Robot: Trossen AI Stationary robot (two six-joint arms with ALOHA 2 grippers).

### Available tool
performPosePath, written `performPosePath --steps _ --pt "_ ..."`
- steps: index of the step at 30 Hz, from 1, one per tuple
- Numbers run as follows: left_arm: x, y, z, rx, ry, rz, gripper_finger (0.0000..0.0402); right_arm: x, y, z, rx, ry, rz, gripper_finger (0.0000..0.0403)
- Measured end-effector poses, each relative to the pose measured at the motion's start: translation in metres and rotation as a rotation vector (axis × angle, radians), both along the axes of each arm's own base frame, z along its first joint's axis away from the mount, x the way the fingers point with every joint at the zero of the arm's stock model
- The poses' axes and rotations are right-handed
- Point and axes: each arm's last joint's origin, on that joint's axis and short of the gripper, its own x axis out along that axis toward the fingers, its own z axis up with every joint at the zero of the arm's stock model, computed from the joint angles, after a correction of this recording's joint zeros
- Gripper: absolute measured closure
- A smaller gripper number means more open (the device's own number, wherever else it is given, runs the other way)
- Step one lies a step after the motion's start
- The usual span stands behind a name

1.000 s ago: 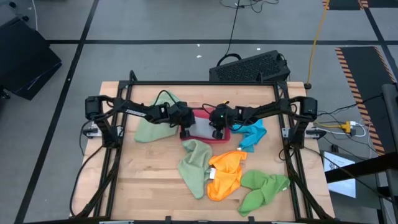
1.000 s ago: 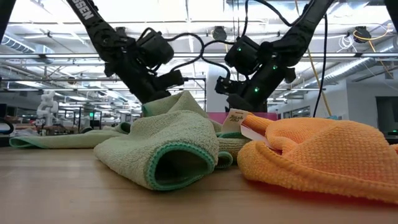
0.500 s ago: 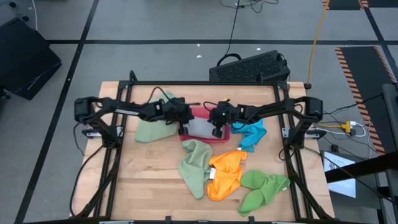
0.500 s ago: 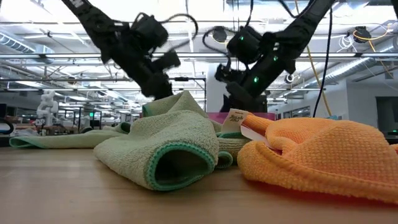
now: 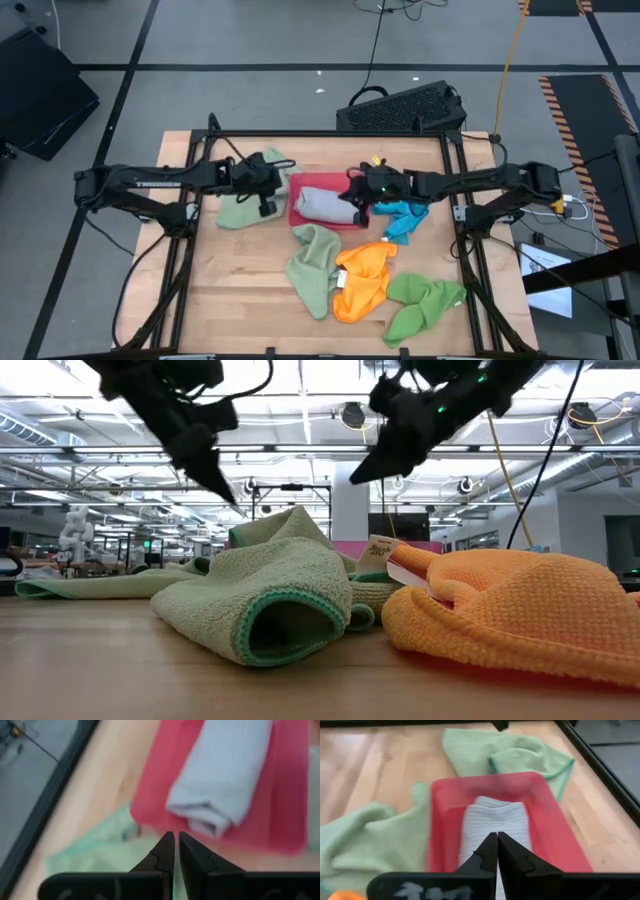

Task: Fold microfiber towels
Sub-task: Fold the light green microfiber cloth

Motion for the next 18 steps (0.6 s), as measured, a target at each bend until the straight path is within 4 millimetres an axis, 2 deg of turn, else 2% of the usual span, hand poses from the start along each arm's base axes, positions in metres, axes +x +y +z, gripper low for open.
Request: performPosePath --steps 4,10,14,18 --pt "-0.009 -0.010 -0.020 -0.040 0.034 0.045 0.0357 -0.006 0.020 -0.001 -0.007 -0.008 0.017 0.0399" --pt "-0.019 -0.015 -0.055 0.023 0.099 0.173 0.0262 -0.007 0.043 -0.012 -0.042 0.015 0.032 0.0399" --pt "-0.017 -0.015 -0.071 0.059 0.061 0.186 0.0196 -0.010 0.047 -0.016 -0.073 -0.006 -0.007 0.0399" --pt "-0.014 -0.013 -0.080 0.111 0.034 0.172 0.0168 -0.010 0.047 -0.018 -0.064 -0.072 -0.011 0.0399"
